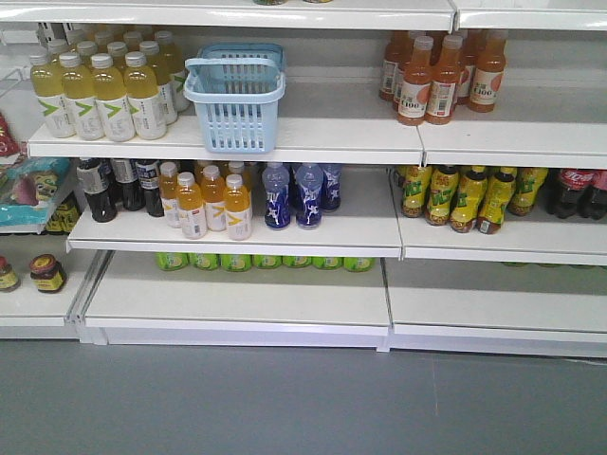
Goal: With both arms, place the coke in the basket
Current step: 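Drive closer and stop in front of the light-blue basket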
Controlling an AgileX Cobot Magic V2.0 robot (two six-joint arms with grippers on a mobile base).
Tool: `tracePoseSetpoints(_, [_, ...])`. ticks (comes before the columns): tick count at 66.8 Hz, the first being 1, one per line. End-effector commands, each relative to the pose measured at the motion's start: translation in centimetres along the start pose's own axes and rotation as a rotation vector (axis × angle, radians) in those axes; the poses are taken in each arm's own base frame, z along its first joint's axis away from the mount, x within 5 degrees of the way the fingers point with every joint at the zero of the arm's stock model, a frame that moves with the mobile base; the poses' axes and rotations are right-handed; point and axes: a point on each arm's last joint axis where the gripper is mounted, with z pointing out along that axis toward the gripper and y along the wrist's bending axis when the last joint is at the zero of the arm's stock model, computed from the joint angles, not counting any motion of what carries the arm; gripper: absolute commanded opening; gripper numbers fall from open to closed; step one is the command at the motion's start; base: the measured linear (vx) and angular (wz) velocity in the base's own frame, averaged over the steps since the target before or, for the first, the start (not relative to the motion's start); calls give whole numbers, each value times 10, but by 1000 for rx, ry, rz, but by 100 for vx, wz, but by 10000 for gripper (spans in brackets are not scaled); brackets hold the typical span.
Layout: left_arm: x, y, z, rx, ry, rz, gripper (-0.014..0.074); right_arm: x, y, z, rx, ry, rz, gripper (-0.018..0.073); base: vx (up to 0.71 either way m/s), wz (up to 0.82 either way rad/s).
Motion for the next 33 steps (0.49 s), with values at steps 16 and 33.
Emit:
tracePoseSetpoints(16, [-19, -4, -4, 22, -133, 0, -6, -5, 1, -1, -4, -75, -22, -5, 17, 0])
tracePoseSetpoints(33, [-19, -4, -4, 22, -133, 0, -6, -5, 1, -1, -4, -75, -22, -5, 18, -1])
